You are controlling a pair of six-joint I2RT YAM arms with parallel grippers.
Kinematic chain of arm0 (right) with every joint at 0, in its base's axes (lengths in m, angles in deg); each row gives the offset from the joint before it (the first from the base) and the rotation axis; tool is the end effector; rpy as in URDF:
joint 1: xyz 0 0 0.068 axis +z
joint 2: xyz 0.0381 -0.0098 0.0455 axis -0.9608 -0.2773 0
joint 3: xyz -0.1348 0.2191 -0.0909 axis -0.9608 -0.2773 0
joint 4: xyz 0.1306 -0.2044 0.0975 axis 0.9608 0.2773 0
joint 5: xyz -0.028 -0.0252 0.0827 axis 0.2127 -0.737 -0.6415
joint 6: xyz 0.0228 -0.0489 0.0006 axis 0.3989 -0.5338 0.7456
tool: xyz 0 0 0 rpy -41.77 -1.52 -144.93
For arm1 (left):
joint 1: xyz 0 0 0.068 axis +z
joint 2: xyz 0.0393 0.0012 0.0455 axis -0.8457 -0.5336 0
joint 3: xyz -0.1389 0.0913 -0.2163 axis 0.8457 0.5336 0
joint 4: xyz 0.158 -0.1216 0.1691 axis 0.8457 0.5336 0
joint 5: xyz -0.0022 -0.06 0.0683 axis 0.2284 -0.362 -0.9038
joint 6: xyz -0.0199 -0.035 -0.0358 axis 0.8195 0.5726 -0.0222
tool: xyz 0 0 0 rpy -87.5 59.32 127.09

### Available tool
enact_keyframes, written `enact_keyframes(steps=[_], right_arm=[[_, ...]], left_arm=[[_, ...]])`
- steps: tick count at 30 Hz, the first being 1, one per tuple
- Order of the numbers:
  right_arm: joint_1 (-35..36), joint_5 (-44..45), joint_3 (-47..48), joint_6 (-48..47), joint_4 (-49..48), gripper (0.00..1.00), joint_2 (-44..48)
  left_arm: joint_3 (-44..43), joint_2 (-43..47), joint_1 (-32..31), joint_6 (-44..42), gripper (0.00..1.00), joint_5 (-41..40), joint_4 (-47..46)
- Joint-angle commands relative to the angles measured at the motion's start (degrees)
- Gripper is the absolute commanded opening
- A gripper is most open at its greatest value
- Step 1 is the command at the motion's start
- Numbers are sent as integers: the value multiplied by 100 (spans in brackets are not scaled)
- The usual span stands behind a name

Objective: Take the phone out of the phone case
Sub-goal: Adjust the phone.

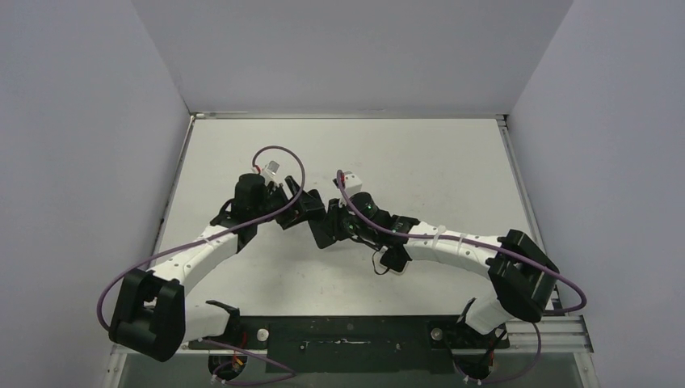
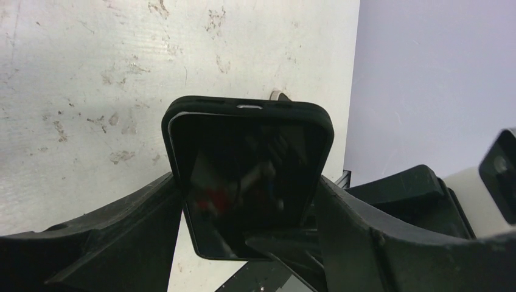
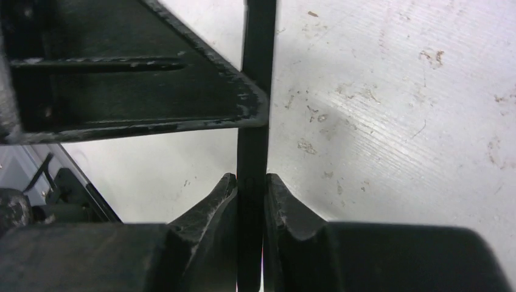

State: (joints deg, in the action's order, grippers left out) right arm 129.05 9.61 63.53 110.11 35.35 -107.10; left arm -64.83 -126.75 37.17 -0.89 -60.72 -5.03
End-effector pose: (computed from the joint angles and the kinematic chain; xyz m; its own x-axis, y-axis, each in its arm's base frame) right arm 0.1909 0.2785 0.2346 -0.7012 -0.0424 -0.7117 -0.5592 0.6519 0.5121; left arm 0.2423 -0.1078 0.2233 -0.8286 -0.4740 -0.2978 -0.0188 0.5552 -0.8315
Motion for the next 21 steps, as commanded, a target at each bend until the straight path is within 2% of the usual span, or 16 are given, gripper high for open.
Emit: enact_keyframes(steps=[1, 2, 5, 7, 9, 15, 21], right_arm=[[45, 12, 265, -36, -223, 3, 145], [21, -19, 269, -85, -175, 0, 186], [-168, -305, 272, -275, -121, 0, 307], [-440, -674, 232, -345, -139, 0, 357], [-800, -1241, 260, -370, -71, 0, 403], [-1325, -1865, 409, -1139, 648, 0, 831], [-1689, -2512, 768, -2062, 1644, 0, 950]], left_arm=[[-154, 350, -104, -13, 18, 68, -485], [-176, 378, -104, -40, 22, 30, -454], [-212, 488, -104, -159, 39, -114, -442], [-300, 550, -96, -354, 53, -265, -332], [-558, 586, -82, -715, 63, -335, -53], [-1231, 726, -95, -2982, 78, -229, 813], [-1526, 1131, -109, -5391, 82, -169, 1191]])
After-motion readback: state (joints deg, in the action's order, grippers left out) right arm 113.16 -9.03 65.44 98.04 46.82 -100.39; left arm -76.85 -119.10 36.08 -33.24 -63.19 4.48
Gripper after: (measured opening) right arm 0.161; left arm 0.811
